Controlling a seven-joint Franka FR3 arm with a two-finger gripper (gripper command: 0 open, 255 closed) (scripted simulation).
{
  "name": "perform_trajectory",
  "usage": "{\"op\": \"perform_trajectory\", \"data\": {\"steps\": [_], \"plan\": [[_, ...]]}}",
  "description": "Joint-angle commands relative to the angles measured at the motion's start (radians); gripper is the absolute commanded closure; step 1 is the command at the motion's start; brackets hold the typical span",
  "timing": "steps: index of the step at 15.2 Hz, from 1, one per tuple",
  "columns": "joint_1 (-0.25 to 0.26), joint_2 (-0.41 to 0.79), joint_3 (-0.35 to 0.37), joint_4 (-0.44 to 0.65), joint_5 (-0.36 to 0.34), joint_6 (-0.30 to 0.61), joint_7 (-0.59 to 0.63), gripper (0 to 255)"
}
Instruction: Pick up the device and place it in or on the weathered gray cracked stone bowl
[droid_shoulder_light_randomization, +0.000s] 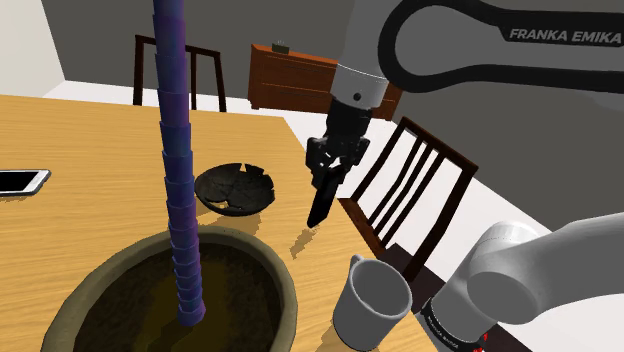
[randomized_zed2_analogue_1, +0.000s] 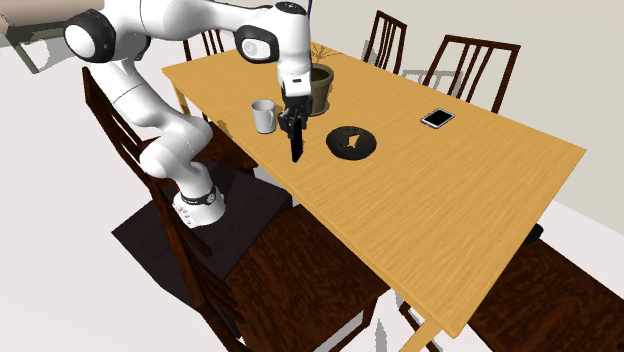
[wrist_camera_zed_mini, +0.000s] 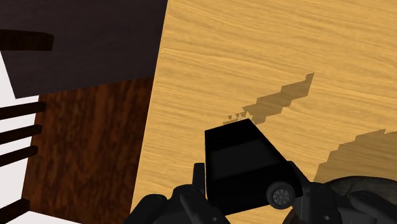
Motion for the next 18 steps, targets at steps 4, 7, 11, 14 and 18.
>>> {"op": "perform_trajectory", "data": {"steps": [4,7,11,14,18], "plan": [[-0.004,0.004,-0.009,0.063,-0.008,-0.059,0.005,255],[-0.006,0.008,-0.014,0.106,-0.013,-0.098,0.008,255],[-0.009,0.017,-0.021,0.166,-0.02,-0.149,0.012,255],[-0.012,0.027,-0.025,0.213,-0.025,-0.187,0.016,255],[-0.015,0.042,-0.03,0.278,-0.031,-0.237,0.022,255]]}}
